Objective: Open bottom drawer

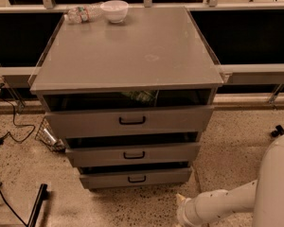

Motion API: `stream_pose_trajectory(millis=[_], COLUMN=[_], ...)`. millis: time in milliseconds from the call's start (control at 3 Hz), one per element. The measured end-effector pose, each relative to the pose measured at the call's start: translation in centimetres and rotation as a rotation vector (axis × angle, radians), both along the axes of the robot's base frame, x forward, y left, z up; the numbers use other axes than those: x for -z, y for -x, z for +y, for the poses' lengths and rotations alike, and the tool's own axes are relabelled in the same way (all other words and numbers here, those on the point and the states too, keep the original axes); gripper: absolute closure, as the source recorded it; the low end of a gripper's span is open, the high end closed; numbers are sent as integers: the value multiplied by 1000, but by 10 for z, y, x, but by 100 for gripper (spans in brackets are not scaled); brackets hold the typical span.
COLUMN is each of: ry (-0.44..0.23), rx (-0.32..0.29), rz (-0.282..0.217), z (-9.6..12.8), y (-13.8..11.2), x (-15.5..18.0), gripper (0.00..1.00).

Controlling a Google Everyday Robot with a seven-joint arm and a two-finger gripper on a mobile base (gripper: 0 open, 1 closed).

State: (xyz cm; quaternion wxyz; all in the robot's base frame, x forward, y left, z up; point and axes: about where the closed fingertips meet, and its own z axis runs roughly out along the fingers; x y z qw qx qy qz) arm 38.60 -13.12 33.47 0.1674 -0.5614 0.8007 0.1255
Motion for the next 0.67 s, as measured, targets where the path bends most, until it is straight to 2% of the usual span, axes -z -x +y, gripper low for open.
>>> stream_pose_trajectory(millis=[667], ry=[-83], rx=[-17], rz=[-11], z=[4], y=[-16], x=[46], gripper=[0])
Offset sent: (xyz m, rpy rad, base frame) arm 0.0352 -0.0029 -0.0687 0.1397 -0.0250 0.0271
